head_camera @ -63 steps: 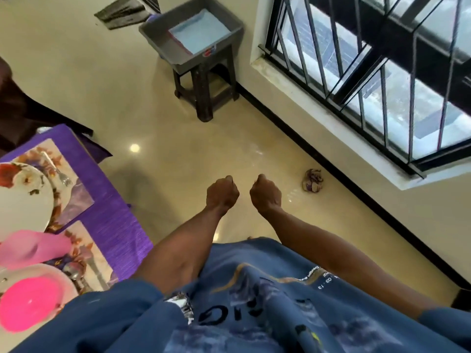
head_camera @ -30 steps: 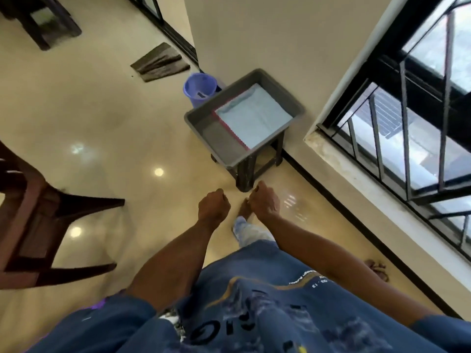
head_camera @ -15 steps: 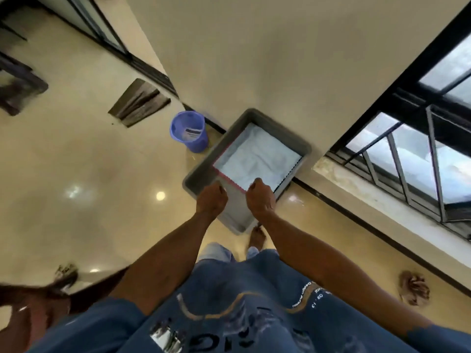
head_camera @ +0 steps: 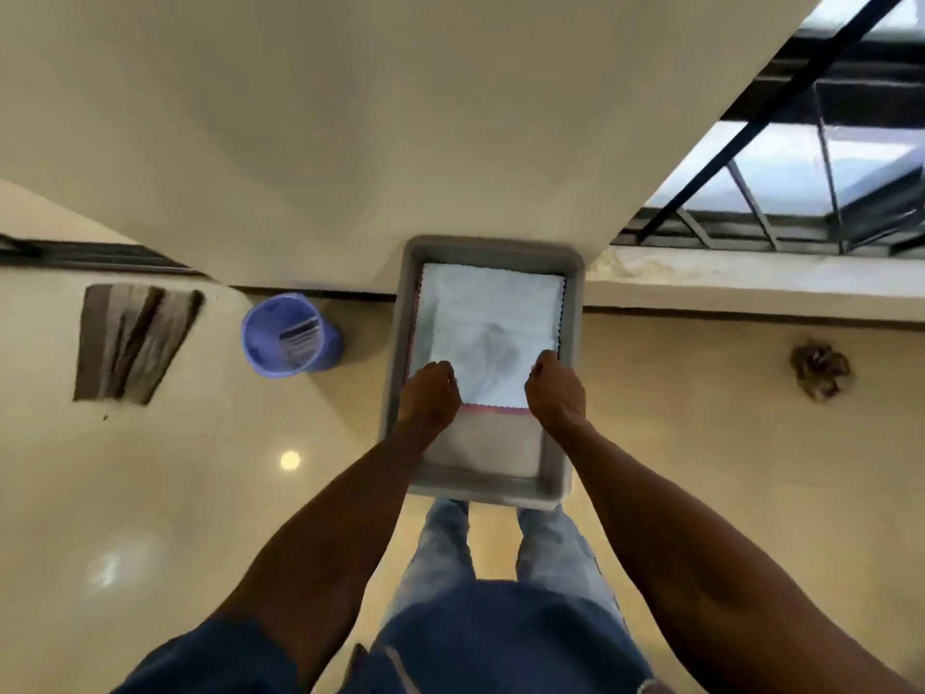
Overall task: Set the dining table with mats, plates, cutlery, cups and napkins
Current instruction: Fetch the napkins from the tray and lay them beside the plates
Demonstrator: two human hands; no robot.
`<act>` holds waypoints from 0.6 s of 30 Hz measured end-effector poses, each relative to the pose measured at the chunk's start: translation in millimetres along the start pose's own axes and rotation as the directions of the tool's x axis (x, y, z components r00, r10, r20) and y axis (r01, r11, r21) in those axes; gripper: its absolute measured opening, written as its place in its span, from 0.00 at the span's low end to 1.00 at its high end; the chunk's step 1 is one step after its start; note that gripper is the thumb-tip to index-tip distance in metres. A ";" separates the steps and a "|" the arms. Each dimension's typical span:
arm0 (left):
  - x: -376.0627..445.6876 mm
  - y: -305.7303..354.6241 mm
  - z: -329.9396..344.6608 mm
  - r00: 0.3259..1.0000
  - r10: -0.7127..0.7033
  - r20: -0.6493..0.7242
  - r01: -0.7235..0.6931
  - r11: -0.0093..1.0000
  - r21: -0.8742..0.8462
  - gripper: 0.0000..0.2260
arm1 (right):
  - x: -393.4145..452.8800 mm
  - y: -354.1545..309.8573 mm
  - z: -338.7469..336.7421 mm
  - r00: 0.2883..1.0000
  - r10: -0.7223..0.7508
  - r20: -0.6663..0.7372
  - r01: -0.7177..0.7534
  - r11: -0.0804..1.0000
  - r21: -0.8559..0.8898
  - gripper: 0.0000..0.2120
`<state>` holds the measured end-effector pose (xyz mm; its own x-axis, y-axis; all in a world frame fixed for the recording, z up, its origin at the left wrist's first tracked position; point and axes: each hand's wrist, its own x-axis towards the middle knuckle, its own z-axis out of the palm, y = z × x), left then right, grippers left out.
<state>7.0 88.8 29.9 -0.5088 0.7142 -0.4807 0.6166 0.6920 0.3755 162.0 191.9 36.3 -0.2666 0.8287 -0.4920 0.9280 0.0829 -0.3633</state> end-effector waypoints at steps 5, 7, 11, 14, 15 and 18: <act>75.8 -30.2 2.8 0.995 0.104 0.002 -0.104 0.994 0.028 0.07 | 46.0 -6.0 42.0 1.000 -0.027 0.014 0.028 0.999 -0.030 0.12; 104.5 -40.4 9.2 0.990 0.144 -0.005 -0.144 0.990 0.009 0.08 | 69.1 -5.6 55.8 0.999 -0.034 0.023 0.035 0.998 -0.052 0.15; 159.9 -55.2 26.1 0.987 0.156 -0.033 -0.157 0.988 -0.008 0.11 | 112.9 -0.8 78.9 0.994 -0.104 0.016 0.105 0.983 -0.152 0.20; 199.8 -53.4 35.5 0.990 0.119 -0.070 -0.122 0.992 -0.043 0.13 | 143.2 0.4 97.5 0.976 -0.214 0.040 0.216 0.941 -0.262 0.24; 208.9 -50.9 37.6 0.992 0.098 -0.083 -0.103 0.993 -0.058 0.15 | 150.6 0.0 103.2 0.970 -0.237 0.051 0.242 0.929 -0.279 0.25; 224.4 -42.4 43.8 0.994 0.063 -0.093 -0.063 0.998 0.003 0.22 | 164.4 -0.4 116.3 0.963 -0.259 0.081 0.271 0.911 -0.311 0.27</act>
<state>-107.0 215.1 -128.6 -0.5223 0.7633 -0.3803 0.6495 0.6450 0.4026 87.4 263.7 -136.4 -0.5178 0.7316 -0.4435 0.8541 0.4722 -0.2181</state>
